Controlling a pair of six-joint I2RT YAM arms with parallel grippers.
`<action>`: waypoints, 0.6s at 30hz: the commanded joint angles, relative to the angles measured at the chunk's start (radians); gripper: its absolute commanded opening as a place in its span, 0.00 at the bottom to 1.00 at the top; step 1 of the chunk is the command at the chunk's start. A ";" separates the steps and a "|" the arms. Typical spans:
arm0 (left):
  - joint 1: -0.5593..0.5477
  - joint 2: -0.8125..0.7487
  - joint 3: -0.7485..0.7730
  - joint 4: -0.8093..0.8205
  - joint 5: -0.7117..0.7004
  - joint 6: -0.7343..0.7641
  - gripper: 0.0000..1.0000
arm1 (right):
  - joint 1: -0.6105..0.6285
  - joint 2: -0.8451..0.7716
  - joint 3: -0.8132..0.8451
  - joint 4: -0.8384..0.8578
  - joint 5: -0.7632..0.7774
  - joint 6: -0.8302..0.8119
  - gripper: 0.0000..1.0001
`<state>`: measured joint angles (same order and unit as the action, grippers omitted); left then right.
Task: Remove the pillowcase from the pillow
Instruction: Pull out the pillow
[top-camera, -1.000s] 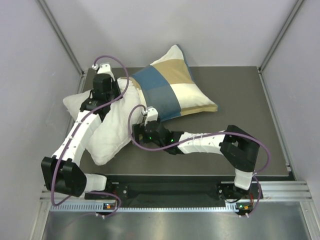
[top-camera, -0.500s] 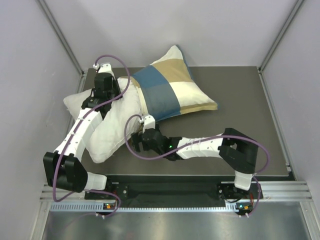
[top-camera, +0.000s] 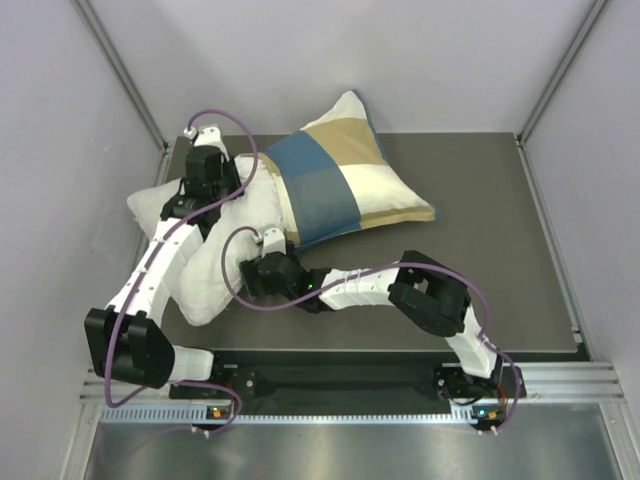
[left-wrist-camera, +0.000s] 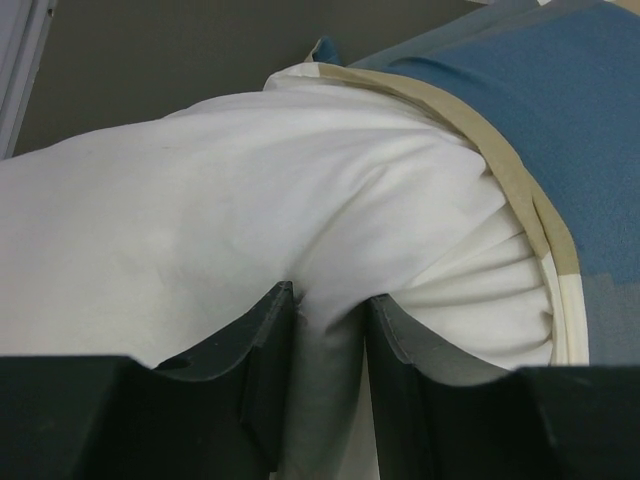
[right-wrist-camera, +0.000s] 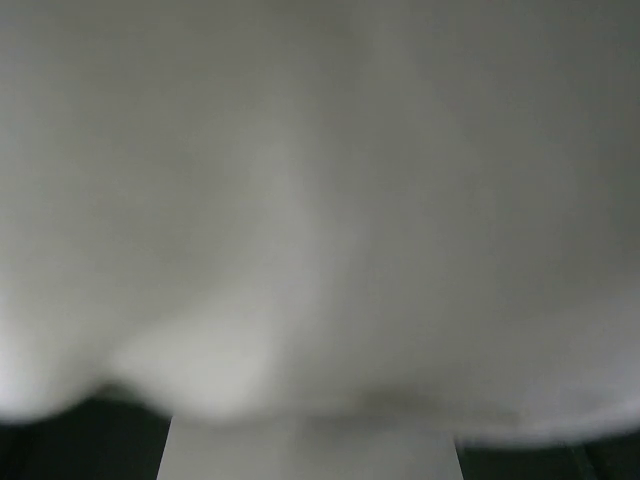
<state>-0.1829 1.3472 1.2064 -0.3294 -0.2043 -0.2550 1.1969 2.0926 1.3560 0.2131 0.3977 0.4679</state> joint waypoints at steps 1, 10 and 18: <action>0.014 -0.042 -0.014 0.058 0.012 0.011 0.40 | -0.026 0.050 0.094 -0.047 -0.003 0.021 0.92; -0.047 -0.227 -0.105 0.142 0.068 0.092 0.76 | -0.053 -0.041 -0.076 0.096 0.004 0.057 0.00; -0.309 -0.332 -0.142 0.208 0.135 0.135 0.99 | -0.043 -0.299 -0.411 0.402 0.032 0.038 0.00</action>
<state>-0.4122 1.0195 1.0904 -0.2153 -0.1200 -0.1467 1.1603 1.9068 0.9859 0.4213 0.4004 0.5091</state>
